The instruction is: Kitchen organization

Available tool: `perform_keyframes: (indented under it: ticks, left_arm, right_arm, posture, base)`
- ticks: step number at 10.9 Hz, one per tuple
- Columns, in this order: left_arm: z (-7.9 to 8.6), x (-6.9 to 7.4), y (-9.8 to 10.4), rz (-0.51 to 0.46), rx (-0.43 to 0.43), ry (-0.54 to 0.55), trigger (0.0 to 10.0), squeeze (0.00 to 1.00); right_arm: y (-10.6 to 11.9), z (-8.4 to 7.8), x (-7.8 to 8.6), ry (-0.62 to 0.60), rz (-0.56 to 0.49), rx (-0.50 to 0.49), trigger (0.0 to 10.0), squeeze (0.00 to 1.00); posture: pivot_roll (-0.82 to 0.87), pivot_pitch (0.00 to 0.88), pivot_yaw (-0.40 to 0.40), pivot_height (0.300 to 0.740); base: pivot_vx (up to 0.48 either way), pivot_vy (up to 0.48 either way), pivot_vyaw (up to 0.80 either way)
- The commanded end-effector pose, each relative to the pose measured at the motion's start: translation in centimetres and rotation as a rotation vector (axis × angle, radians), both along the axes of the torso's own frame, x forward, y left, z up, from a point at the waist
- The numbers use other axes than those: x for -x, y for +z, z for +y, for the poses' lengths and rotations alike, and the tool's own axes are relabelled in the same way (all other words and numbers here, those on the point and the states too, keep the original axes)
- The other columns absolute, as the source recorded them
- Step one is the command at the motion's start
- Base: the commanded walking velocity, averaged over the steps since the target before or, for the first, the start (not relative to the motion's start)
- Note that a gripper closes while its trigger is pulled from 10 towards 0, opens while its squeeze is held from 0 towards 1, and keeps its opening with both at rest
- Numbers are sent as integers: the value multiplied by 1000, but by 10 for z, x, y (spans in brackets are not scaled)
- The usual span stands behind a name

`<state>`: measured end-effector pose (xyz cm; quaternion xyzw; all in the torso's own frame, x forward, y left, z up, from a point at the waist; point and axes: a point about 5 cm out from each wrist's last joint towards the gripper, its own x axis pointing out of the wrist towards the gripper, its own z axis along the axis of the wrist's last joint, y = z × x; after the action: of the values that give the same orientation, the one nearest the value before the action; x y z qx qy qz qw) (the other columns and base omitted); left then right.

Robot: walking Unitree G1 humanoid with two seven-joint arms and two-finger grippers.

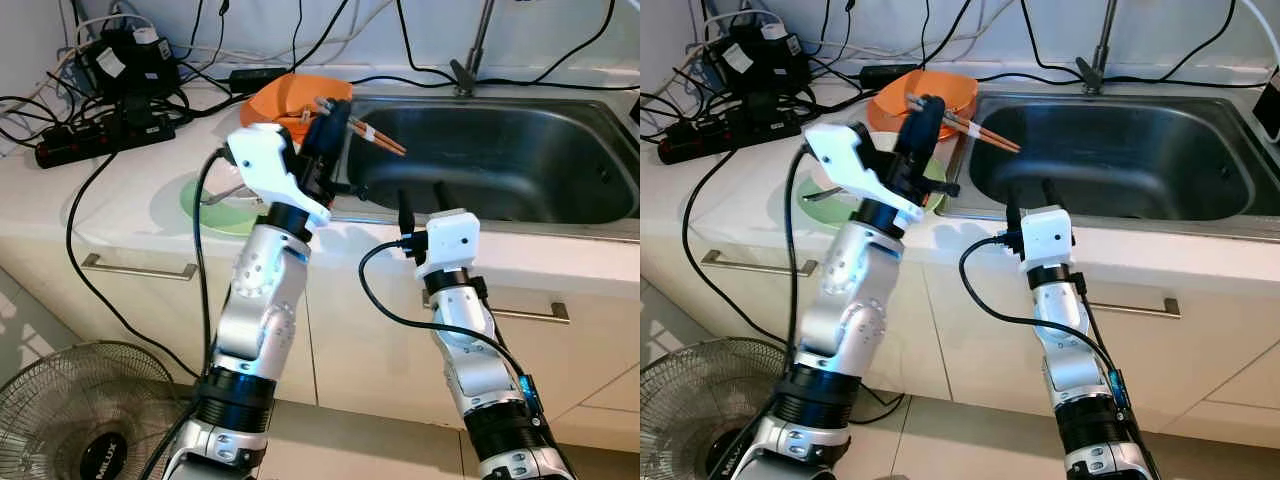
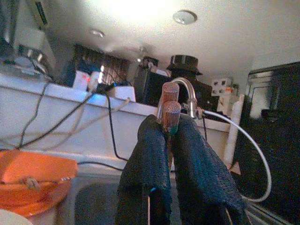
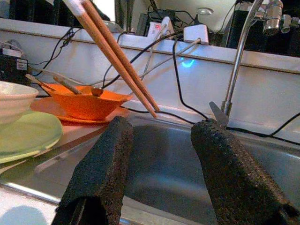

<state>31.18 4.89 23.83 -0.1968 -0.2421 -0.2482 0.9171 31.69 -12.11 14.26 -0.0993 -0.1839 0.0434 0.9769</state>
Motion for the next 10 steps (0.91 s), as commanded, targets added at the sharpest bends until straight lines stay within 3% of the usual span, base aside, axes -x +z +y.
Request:
perform_keyframes:
  ticks: [1, 5, 10]
  left_arm:
    - [-5, 3, 4, 2, -10, -43, 10000, 0]
    - [-13, 7, -2, 34, -47, -146, 10000, 0]
    - [-17, 9, -11, 77, -106, -183, 10000, 0]
  right_arm:
    - [10, 6, -1, 24, -45, 7, 10000, 0]
    - [9, 8, -1, 18, -47, 14, 10000, 0]
    - [9, 5, -3, -31, -47, 14, 10000, 0]
  posture:
    - [34, 0, 93, 740]
    - [35, 0, 100, 740]
    - [43, 0, 102, 740]
  base:
    - [0, 0, 0]
    - [0, 0, 0]
    - [0, 0, 0]
